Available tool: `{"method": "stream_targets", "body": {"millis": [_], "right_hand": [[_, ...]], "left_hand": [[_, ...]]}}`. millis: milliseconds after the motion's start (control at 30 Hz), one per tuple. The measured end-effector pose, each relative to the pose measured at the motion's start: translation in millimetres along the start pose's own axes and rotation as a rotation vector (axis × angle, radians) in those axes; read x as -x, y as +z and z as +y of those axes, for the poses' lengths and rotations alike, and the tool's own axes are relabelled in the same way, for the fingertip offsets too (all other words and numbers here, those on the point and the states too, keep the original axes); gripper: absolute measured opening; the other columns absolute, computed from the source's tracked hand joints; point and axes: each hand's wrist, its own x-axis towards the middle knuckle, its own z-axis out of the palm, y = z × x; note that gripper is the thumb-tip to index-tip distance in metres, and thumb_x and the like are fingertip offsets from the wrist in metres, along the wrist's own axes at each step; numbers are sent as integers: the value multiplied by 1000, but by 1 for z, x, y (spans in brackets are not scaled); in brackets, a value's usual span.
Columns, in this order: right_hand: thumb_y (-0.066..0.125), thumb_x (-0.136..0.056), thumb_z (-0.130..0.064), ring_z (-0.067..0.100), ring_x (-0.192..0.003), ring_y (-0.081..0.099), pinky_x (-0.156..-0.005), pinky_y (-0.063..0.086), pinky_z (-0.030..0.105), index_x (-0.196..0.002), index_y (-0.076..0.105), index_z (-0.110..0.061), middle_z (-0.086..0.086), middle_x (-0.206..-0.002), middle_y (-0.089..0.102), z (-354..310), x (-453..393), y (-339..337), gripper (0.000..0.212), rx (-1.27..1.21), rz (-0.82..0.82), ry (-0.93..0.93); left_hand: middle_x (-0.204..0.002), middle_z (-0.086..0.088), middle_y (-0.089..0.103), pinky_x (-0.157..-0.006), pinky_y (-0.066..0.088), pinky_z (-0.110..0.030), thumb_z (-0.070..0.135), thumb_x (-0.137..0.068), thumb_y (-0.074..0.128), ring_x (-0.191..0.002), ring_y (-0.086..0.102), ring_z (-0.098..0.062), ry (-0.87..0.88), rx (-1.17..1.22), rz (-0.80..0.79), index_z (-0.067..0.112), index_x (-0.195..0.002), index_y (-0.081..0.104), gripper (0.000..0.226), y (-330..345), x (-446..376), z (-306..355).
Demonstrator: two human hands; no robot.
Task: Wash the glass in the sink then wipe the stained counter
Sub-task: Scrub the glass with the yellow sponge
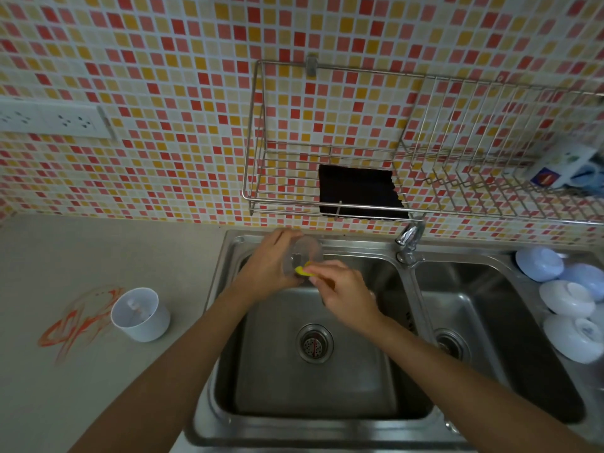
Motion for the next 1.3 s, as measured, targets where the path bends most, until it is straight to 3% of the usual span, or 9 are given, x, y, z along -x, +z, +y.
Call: {"method": "stream_targets", "body": {"millis": [100, 200, 300, 433, 500, 600, 800, 1133, 1300], "right_hand": [[63, -89, -8, 12, -102, 62, -90, 45, 18, -113, 70, -17, 1, -111, 69, 3, -4, -8, 28, -42, -160, 62], [71, -75, -3, 17, -107, 60, -84, 46, 35, -109, 71, -20, -3, -111, 70, 17, -15, -20, 38, 503, -328, -308], [70, -69, -4, 21, -107, 60, -79, 47, 38, -100, 71, -14, 0, -106, 70, 21, -26, -27, 32, 755, -230, -464], [69, -73, -2, 21, -100, 61, -83, 49, 36, -103, 72, -16, -1, -104, 71, 16, -13, -5, 33, 506, -117, -238], [63, -86, -7, 9, -93, 61, -85, 44, 16, -108, 72, -17, -2, -102, 72, 2, -8, 1, 26, 139, -112, 52], [60, -92, -13, 1, -67, 61, -64, 43, 8, -109, 72, -20, -3, -91, 73, -3, -9, -5, 22, -157, -164, 290], [71, -75, -8, 15, -109, 59, -82, 44, 35, -106, 70, -21, -6, -110, 70, 26, -22, -28, 34, 643, -286, -375], [61, -82, -8, 19, -109, 51, -82, 45, 32, -104, 68, -18, -3, -109, 68, 29, -7, -13, 25, 647, -118, -454], [47, -88, -9, 20, -108, 57, -84, 41, 30, -103, 69, -15, -2, -109, 68, 19, -2, -8, 27, 636, -40, -492]], "left_hand": [[-131, 2, 51, -97, 43, -28, 37, -66, 82, -121, 46, -15, 58, -91, -65, 19, -131, 46, 76, -5, -1, 1], [-132, 3, 52, -96, 45, -30, 37, -68, 80, -122, 45, -14, 86, -162, -115, 20, -130, 46, 73, -1, 1, 4], [-130, 2, 52, -95, 46, -32, 34, -64, 83, -119, 47, -16, 63, -113, -95, 20, -130, 47, 76, -2, -5, 11], [-126, 4, 52, -94, 43, -27, 31, -64, 84, -115, 47, -13, 108, -113, -94, 23, -130, 46, 77, -5, -13, 12], [-128, 3, 51, -94, 41, -24, 32, -66, 83, -117, 46, -13, 110, -123, -104, 23, -133, 45, 77, -4, -10, 9], [-130, 0, 52, -94, 44, -28, 30, -67, 82, -120, 47, -18, 112, -112, -107, 20, -133, 46, 75, -4, -7, 7], [-133, 0, 50, -96, 37, -21, 25, -68, 82, -122, 45, -16, 111, -109, -122, 19, -134, 46, 75, -5, -7, 15], [-139, 7, 48, -105, 42, -35, 27, -70, 78, -127, 44, -10, 22, 81, -145, 26, -141, 37, 82, -6, 1, 0], [-138, 1, 46, -104, 36, -24, 41, -59, 87, -127, 41, -11, -11, 63, -114, 17, -139, 35, 98, 1, 7, 2]]}}
